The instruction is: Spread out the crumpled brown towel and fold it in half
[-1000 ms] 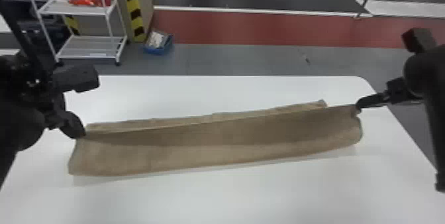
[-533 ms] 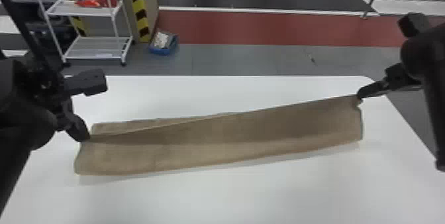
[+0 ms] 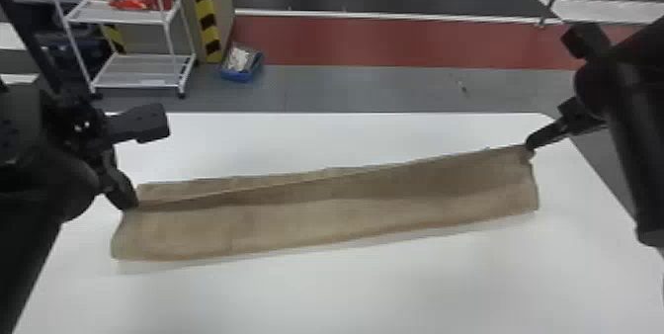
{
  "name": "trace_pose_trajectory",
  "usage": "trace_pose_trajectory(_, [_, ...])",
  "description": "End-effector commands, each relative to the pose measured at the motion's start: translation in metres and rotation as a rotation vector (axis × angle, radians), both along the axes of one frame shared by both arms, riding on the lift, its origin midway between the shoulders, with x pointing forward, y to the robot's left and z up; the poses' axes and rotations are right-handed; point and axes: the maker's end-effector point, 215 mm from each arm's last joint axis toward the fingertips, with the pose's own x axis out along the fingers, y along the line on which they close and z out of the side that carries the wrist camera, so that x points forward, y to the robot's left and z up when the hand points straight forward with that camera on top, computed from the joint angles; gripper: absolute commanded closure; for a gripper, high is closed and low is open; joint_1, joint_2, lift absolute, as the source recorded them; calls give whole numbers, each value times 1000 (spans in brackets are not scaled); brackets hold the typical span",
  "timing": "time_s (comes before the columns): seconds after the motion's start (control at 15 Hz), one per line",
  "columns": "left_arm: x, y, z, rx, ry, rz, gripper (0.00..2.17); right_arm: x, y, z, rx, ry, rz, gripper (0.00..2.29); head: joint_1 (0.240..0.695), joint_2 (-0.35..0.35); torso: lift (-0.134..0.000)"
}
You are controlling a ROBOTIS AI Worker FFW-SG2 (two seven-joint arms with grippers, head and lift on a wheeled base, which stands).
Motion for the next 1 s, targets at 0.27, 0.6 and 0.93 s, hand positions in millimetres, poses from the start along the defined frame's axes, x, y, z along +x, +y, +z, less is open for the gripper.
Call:
trace_pose_trajectory(0.27, [15, -3, 21, -8, -31, -4, 1457, 2, 8, -6, -31, 32, 27, 1652, 695, -55, -125])
trace_pose_trajectory(0.6, [18, -2, 24, -3, -34, -2, 1457, -3, 5, -15, -32, 55, 22, 1652, 695, -58, -125])
trace_pose_trajectory(0.93, [33, 1, 34, -15, -34, 15, 1457, -4, -3, -13, -28, 53, 3, 1652, 695, -61, -125])
